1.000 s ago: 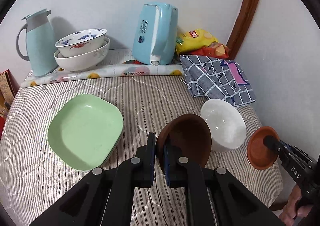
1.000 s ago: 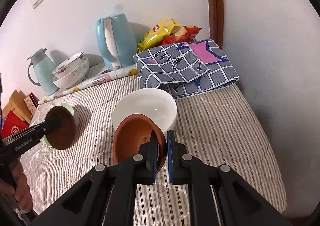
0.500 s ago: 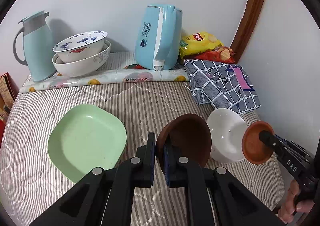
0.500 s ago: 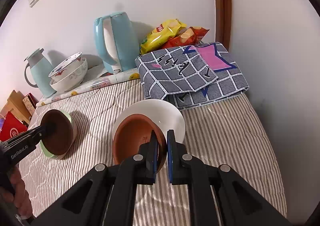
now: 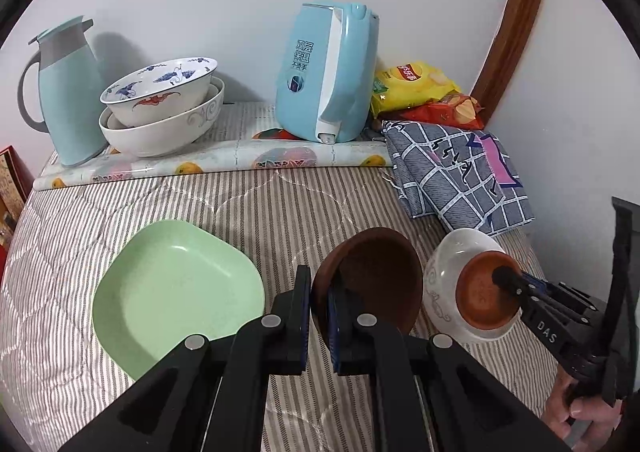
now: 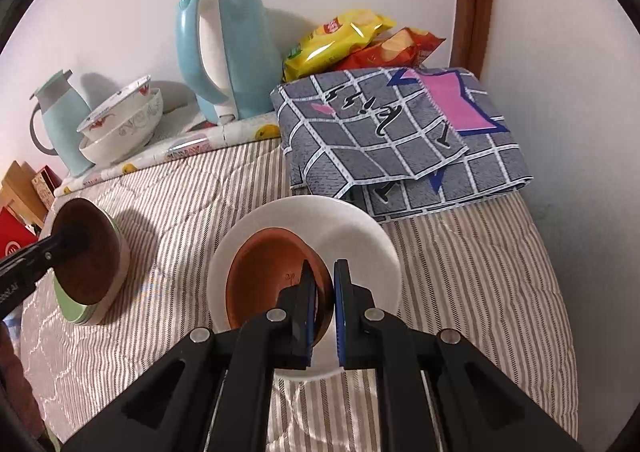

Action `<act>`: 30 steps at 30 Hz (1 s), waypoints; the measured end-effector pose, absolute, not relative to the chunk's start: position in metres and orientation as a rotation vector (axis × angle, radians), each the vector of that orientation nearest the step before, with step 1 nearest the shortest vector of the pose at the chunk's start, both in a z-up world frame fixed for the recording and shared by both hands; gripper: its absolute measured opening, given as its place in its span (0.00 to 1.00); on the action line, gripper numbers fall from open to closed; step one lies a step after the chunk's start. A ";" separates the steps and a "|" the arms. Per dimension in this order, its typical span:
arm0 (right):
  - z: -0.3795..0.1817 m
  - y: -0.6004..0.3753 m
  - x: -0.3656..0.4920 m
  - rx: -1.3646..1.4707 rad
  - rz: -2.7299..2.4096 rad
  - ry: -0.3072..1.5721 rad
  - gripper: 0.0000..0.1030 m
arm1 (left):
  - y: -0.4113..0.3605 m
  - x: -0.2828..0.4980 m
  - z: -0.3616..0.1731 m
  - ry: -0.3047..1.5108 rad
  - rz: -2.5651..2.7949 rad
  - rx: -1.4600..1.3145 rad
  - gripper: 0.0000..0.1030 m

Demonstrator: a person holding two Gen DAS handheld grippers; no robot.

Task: Organize plates and bowls
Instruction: 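Lower the brown bowl into the white bowl and open the right gripper while the left gripper holds its bowl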

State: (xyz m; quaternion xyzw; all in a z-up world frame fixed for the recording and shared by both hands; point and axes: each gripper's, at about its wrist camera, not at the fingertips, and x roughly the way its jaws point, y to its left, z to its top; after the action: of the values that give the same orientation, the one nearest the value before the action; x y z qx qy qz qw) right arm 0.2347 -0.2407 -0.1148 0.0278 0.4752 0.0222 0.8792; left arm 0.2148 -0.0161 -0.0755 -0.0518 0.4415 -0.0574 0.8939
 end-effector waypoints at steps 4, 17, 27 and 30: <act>-0.122 -0.242 0.244 0.050 0.031 1.008 0.08 | -0.015 0.221 -0.077 0.916 -0.126 -0.108 0.08; -0.139 -0.237 0.258 0.026 0.029 1.069 0.09 | -0.011 0.229 -0.086 0.929 -0.140 -0.117 0.08; -0.148 -0.237 0.262 0.023 0.018 1.089 0.08 | -0.013 0.230 -0.087 0.932 -0.146 -0.110 0.08; -0.151 -0.236 0.264 0.006 0.009 1.104 0.08 | -0.012 0.230 -0.088 0.932 -0.147 -0.113 0.08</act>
State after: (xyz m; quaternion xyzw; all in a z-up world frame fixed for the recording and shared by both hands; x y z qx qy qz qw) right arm 0.2645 -0.2364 -0.1507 0.0029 0.5245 0.0042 0.8514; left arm 0.2301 -0.0120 -0.0879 -0.0543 0.4487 -0.0707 0.8892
